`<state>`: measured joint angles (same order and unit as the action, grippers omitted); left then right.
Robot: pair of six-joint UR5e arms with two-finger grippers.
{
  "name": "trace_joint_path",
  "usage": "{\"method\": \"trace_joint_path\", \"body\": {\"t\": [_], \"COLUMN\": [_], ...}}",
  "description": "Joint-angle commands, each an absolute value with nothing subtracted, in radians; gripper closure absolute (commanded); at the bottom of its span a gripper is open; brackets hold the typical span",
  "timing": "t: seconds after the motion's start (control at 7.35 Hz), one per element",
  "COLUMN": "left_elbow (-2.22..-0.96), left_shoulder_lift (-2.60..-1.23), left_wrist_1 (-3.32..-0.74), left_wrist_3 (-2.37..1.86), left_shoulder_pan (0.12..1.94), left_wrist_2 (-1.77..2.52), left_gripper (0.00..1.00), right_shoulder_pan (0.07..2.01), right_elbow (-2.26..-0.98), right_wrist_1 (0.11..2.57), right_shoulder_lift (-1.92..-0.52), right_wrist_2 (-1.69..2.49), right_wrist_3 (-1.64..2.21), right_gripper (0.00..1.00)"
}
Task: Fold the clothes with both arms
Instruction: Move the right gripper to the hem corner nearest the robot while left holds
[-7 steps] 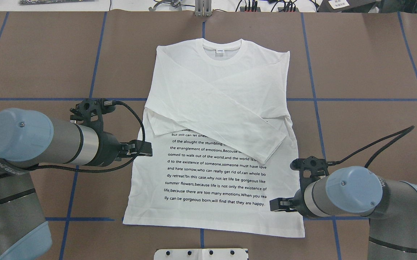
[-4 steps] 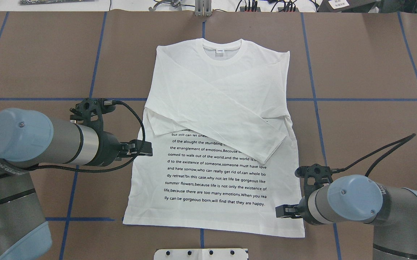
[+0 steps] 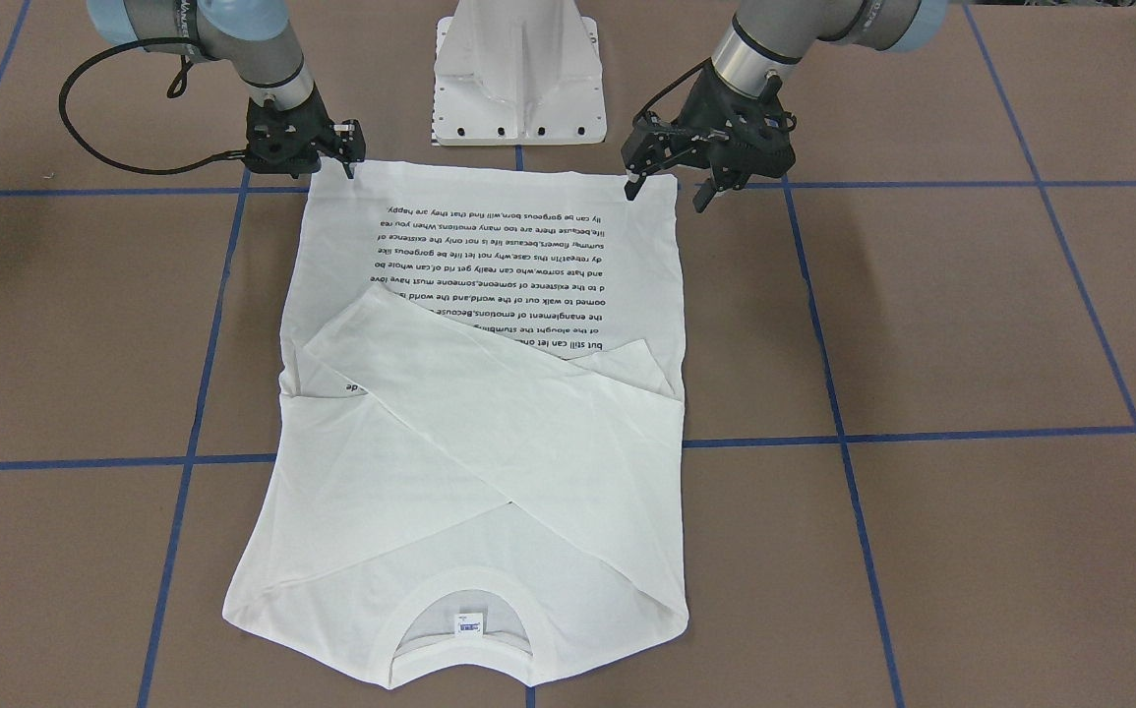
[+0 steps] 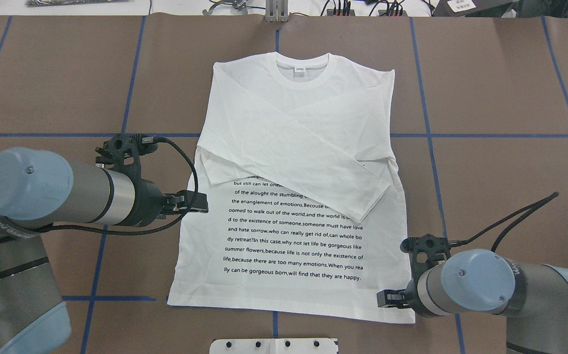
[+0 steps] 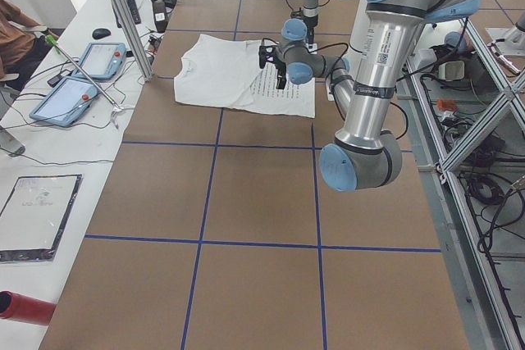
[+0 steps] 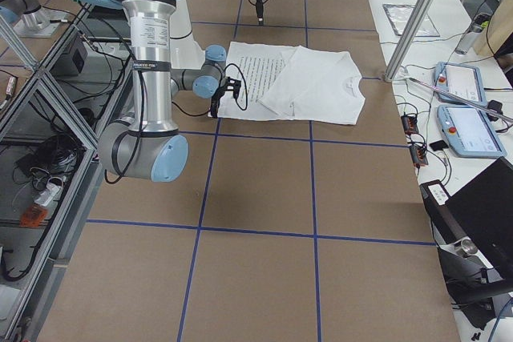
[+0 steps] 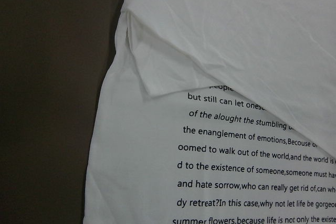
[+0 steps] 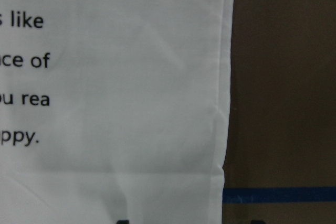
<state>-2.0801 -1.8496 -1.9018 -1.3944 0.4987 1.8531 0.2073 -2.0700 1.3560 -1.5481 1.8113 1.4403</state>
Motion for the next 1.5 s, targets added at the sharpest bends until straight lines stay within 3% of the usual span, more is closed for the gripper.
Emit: {"method": "trace_joint_path", "body": {"t": [0.0,0.54,0.95,1.22,1.36], "left_elbow": [-2.080,-2.080,-2.080,-2.080,-2.080], "left_shoulder_lift": [-1.848,-1.848,-1.848,-1.848,-1.848], "left_wrist_1": [-1.902,-1.902,-1.901,-1.902,-1.901], "left_wrist_3": [-1.394,-1.394,-1.394,-1.394,-1.394], "left_shoulder_pan": [0.500,0.500,0.500,0.500,0.500], "left_wrist_2": [1.853,1.853,1.853,1.853,1.852], "left_gripper": [0.01,0.01,0.01,0.01,0.01], "right_shoulder_pan": [0.204,0.189,0.189,0.189,0.189], "right_elbow": [-2.069,-2.065,-2.066,-2.074,-2.088], "right_wrist_1": [1.356,1.356,1.356,1.356,1.356], "right_shoulder_lift": [-1.549,-1.554,-1.554,-1.552,-1.551], "right_wrist_2": [1.816,1.822,1.825,1.827,1.825], "right_wrist_3": [1.440,1.440,1.440,1.440,1.440], "right_gripper": [0.23,0.26,0.60,0.88,0.91]}}
